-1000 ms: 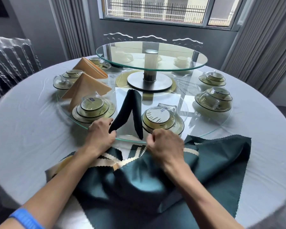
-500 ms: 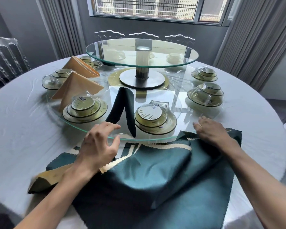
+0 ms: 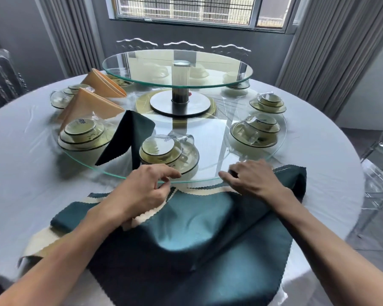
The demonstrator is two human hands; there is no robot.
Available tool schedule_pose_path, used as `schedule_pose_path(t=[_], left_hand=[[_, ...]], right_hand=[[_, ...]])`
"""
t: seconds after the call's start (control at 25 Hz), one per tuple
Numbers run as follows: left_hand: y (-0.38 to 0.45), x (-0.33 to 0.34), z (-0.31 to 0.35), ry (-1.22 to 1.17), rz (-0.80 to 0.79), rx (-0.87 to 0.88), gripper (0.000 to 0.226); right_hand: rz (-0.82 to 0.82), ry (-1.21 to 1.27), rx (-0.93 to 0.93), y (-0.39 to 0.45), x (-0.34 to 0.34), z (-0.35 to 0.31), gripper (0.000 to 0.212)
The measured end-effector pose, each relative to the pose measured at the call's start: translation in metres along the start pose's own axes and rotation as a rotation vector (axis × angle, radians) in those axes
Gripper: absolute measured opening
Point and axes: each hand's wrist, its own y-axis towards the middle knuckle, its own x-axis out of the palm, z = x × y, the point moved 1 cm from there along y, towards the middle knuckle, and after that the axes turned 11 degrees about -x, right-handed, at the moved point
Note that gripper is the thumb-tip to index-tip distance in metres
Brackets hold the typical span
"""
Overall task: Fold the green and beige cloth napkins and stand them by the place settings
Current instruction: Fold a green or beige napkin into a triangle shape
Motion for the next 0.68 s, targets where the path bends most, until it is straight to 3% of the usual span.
schedule_pose_path(t=[0.16,0.32,0.48,0.56,0.68], left_hand=[[0.003,0.0,0.001,0.039,-0.151,-0.023,0.029],[0.011,0.0,-0.002,0.155,-0.206,-0.046,0.036],[0.019,0.008,-0.017,0.239,-0.257,-0.11,0.051],[0.02,0.013,-0.025,0.313,-0.231,-0.14,0.055],[0.015,0.014,-0.037,0.412,-0.153,-0.191,0.052]], right_hand=[[-0.015,0.094,-0.12,0.006,-0.009,-0.018,0.056],[-0.049,0.598,-0.138,0.001,-0.007,-0.02,0.05],[0.132,0.509,-0.054,-0.012,0.002,-0.006,0.028],[0.145,0.457,0.033,-0.015,0.007,0.009,0.026],[0.154,0.409,0.006,-0.016,0.013,0.02,0.023]])
